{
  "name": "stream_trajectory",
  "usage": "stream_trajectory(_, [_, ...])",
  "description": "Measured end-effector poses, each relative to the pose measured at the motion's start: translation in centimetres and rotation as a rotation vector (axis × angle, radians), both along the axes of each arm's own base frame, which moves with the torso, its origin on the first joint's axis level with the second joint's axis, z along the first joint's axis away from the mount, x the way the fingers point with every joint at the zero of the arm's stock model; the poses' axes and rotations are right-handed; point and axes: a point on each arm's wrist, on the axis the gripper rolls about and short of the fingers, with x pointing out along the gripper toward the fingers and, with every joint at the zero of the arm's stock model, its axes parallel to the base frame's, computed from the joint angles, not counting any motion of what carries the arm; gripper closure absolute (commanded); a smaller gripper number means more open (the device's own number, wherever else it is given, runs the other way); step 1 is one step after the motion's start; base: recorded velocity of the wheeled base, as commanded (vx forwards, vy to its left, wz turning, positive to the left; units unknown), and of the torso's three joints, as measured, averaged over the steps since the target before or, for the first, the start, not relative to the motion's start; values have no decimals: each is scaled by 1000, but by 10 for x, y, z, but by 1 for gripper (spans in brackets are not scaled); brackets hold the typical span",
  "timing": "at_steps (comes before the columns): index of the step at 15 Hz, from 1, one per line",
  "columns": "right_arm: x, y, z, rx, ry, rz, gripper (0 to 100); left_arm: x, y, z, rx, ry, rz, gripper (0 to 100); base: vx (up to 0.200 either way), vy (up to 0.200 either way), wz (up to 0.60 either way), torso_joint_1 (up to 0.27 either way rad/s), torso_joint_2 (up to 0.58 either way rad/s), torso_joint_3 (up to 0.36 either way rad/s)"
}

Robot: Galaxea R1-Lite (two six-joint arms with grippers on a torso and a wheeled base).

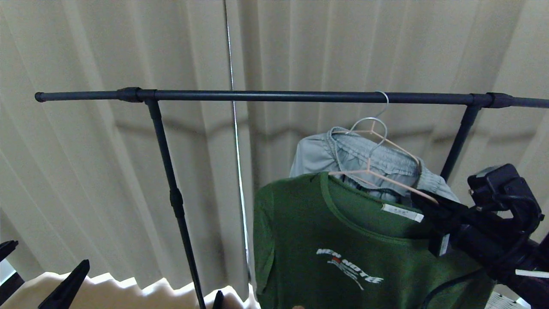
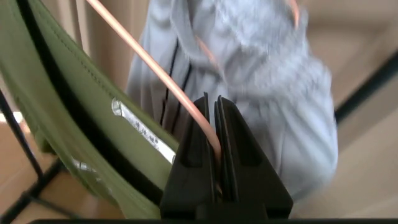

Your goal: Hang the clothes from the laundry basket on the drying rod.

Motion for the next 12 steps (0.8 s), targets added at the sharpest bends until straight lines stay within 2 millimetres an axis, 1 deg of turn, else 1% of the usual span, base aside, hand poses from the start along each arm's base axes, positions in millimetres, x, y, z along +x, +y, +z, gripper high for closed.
stream_trajectory(3, [21,12,24,36,-65,2,100,-2,1,2,0,-20,1,0,0,0,0,0,0,0])
stream_trajectory(5, [38,21,37,38,-68,-1,100,-4,1,3,0,-33,-2,0,0,0,0,0,0,0])
stream_trajectory(8, [63,30,49,23,-39,-17,100,-5,1,2,46,-33,-11,0,0,0,0,0,0,0])
stream_trajectory(10, [81,29,53,13,-21,-49,100,-6,1,1,47,-34,-31,0,0,0,0,0,0,0])
stream_trajectory(12, [102,22,57,10,-14,-105,100,-6,0,0,46,-33,-39,0,0,0,0,0,0,0])
